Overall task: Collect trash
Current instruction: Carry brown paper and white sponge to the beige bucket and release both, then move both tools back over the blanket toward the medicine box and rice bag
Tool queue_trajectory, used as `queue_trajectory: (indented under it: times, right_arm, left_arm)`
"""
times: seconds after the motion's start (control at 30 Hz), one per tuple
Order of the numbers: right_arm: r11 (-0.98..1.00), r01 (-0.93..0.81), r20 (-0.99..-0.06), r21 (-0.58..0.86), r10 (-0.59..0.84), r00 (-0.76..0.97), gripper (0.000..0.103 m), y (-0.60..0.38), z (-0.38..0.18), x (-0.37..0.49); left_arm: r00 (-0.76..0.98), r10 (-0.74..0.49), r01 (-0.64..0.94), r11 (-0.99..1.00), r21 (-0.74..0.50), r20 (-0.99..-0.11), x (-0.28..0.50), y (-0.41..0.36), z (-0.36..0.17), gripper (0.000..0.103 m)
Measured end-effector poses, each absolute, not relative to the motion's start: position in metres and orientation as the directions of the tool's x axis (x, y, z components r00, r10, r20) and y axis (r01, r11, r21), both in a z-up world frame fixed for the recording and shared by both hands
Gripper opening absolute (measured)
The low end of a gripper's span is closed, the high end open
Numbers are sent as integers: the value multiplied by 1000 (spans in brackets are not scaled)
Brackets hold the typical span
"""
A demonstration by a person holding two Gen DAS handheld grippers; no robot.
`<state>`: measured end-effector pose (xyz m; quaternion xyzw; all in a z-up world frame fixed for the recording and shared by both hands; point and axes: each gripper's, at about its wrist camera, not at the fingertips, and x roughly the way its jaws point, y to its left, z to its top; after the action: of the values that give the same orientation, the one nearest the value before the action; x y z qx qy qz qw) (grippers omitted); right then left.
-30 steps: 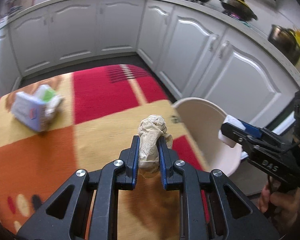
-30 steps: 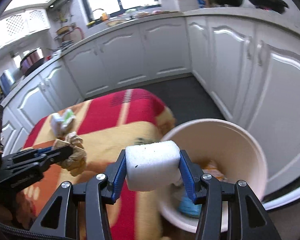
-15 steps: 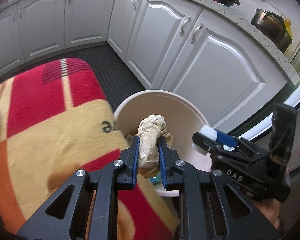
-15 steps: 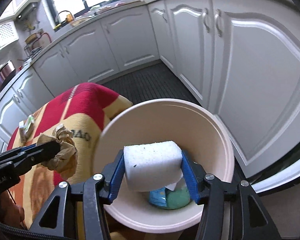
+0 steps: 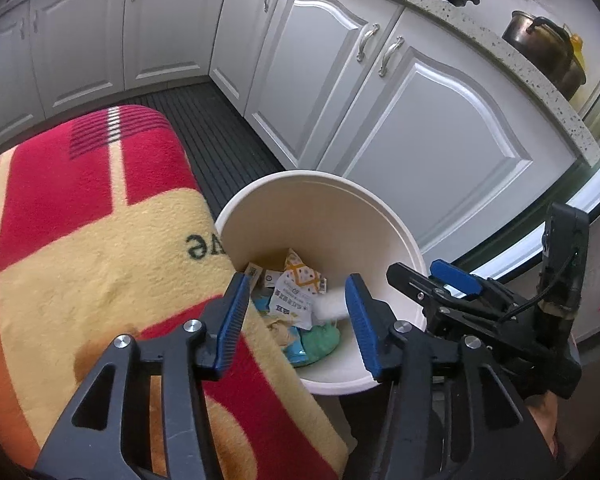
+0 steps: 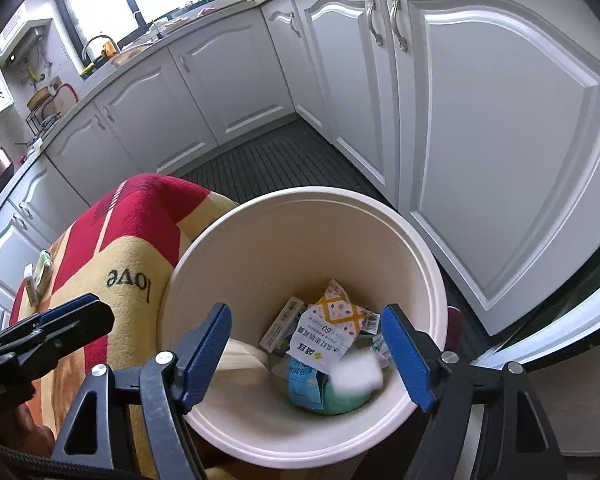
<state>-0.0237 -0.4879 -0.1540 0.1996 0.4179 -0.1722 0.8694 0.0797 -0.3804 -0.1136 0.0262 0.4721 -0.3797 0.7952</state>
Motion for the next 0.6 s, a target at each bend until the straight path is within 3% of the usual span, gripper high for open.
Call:
queue_trajectory:
  times: [0.6]
  right_arm:
    - [905,395,-789,156,-126,601,75,-440,-142,-14]
  left_arm:
    - [413,-514,557,795,-238,-752,84,-323,-98,48]
